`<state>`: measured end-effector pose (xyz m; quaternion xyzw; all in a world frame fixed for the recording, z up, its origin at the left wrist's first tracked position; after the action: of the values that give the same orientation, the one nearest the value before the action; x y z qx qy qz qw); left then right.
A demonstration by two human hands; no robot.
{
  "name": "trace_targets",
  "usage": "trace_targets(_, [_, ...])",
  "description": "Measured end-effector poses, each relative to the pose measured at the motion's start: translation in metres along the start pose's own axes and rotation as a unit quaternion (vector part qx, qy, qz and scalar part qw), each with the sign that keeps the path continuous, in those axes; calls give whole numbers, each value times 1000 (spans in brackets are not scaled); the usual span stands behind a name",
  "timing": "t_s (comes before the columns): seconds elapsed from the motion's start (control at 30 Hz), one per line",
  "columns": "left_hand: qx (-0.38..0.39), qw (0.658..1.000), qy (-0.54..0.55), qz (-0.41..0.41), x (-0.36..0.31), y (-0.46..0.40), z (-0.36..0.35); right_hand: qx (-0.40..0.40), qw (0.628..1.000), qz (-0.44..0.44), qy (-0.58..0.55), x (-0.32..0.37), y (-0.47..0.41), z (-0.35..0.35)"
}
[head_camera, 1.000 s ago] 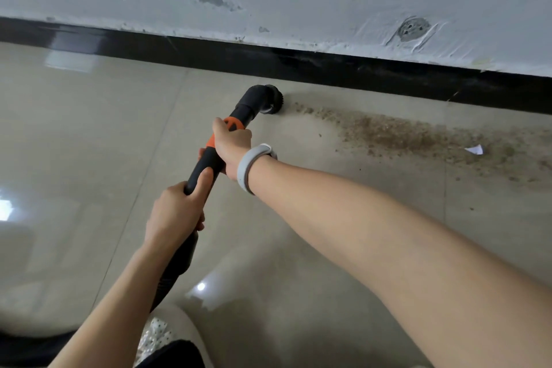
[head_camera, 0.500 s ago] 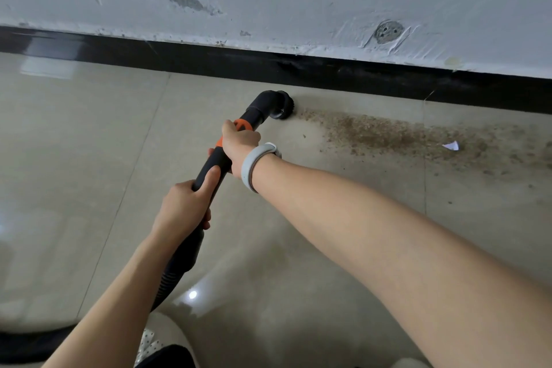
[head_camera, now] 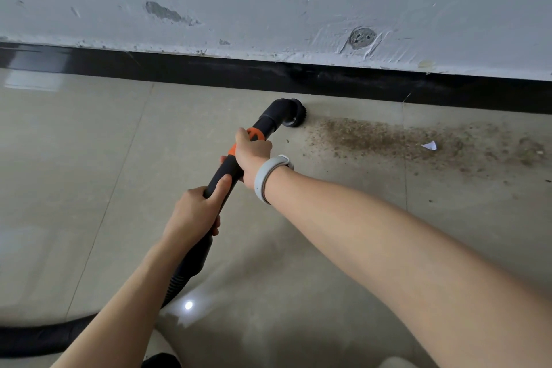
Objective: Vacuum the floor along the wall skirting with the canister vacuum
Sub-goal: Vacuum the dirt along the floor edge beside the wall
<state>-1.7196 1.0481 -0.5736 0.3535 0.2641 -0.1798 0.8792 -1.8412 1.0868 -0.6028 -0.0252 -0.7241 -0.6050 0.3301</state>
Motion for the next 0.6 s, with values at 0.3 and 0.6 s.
trace_targets(0.3, [44,998,-36,-36,-15,1,-26,-7,996,-8,-89,1,6,42])
trace_targets(0.6, [86,992,-63,-70,-42,-4,-57,-40,991,-1,-124,9,2,85])
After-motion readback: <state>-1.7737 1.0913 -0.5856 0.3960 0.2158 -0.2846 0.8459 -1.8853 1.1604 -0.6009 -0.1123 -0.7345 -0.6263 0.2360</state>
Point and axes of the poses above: each hand's wrist, its own y-axis away from the middle knuckle, its own z-axis out of the back of the hand, x = y × z, the point moved 6 cm from there along -y, towards the middle knuckle, and after that the axes turned 3 degrees about -z, right-handed, at the moved point
